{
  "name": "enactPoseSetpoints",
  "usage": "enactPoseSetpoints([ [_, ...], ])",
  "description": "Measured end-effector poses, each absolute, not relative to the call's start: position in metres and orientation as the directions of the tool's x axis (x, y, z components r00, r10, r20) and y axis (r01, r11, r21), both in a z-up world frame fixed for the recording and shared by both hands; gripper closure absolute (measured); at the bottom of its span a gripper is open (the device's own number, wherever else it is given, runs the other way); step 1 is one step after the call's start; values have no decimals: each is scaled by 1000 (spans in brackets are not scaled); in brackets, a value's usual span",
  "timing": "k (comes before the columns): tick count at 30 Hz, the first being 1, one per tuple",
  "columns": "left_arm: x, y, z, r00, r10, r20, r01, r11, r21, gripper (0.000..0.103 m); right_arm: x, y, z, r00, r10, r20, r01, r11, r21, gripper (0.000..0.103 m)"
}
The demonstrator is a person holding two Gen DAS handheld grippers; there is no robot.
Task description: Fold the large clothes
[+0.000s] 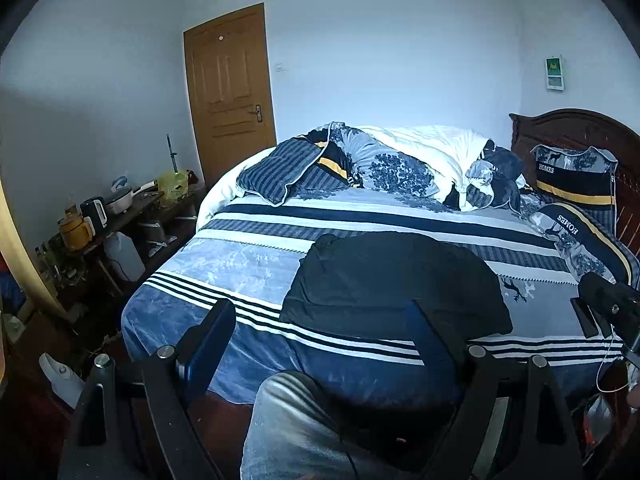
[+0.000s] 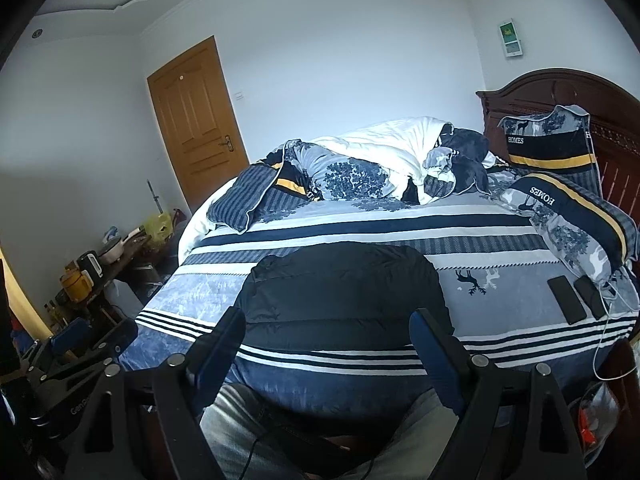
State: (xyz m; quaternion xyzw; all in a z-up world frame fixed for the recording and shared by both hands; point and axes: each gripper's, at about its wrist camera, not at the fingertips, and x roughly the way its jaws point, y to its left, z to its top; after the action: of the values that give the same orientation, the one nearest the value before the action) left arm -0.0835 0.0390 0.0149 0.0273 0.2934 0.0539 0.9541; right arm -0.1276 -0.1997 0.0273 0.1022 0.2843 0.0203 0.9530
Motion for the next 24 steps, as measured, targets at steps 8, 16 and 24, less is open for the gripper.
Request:
enactPoseSetpoints([
  [8,-81,40,15,820,117,-560,-76,992,96,16,-127,-199,25,835,95,-542,20,979,203,17],
  [16,-80,39,16,822,116,-557,-67,992,108,16,-126,-202,25,832,90,-547,26,979,201,17],
  [24,-68,36,5,808,85,-582,-42,995,87,16,-124,-201,25,832,75,-549,27,984,175,17],
])
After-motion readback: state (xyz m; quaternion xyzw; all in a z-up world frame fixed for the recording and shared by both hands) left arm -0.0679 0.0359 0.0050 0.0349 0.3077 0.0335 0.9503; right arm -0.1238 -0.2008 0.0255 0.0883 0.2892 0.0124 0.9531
